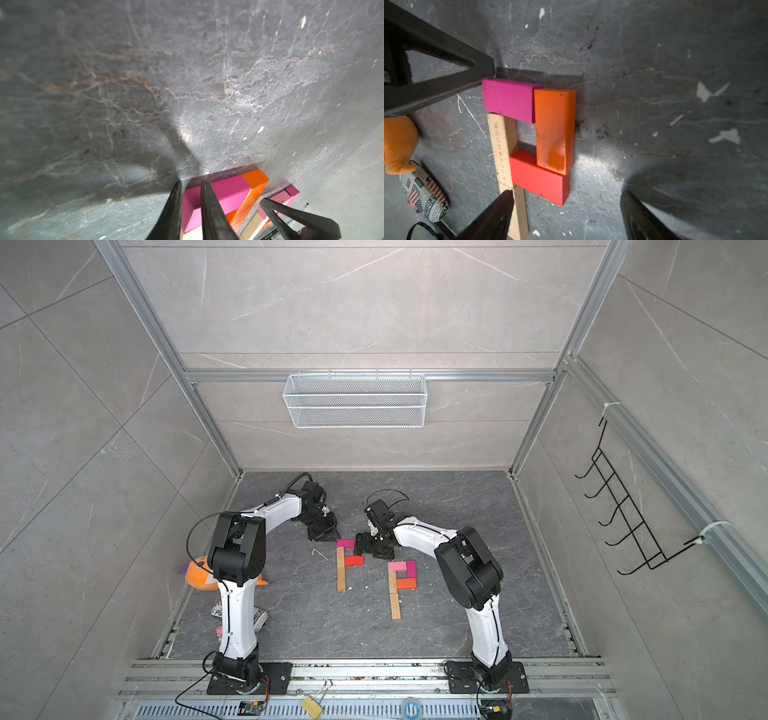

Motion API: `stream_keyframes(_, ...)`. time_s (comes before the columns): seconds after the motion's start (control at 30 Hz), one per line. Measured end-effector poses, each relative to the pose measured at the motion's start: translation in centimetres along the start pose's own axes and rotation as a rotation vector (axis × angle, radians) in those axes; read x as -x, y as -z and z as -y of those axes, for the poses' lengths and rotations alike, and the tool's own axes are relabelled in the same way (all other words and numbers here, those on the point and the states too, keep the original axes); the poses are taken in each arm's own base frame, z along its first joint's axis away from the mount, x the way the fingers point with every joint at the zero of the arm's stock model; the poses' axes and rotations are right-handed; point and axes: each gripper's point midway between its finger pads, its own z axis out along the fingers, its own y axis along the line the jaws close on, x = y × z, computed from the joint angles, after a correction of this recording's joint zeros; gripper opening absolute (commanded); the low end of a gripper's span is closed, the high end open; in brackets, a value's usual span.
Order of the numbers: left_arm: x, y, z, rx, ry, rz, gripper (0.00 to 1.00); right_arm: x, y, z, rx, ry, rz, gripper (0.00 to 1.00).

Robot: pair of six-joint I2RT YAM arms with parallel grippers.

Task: Assemble the letter p with building blocks
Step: Adjust the building block at the center of the board.

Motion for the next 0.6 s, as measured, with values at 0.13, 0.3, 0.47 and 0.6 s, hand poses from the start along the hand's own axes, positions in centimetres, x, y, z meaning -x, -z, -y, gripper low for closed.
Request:
stream_keyframes(0.13, 0.0, 0.0, 0.0, 0.002, -0.001, 0.001, 0.22, 0.3, 0.1, -0.2, 0.004, 0.002, 0.005, 0.84)
stream_keyframes(0.3, 0.0, 0.0, 0.0, 0.001, 0.0, 0.002, 0.22, 0.6, -0.2, -0.4, 0.005, 0.003, 0.006, 0.84)
stream_keyframes(0.47, 0.0, 0.0, 0.0, -0.002, 0.003, 0.006, 0.22, 0.8, -0.8, -0.3, -0.004, -0.002, -0.007, 0.84)
stream_keyframes(0.6, -0.1, 0.0, 0.0, -0.004, 0.002, 0.011, 0.22, 1.1, -1.2, -0.5, 0.0, -0.003, -0.011, 0.84)
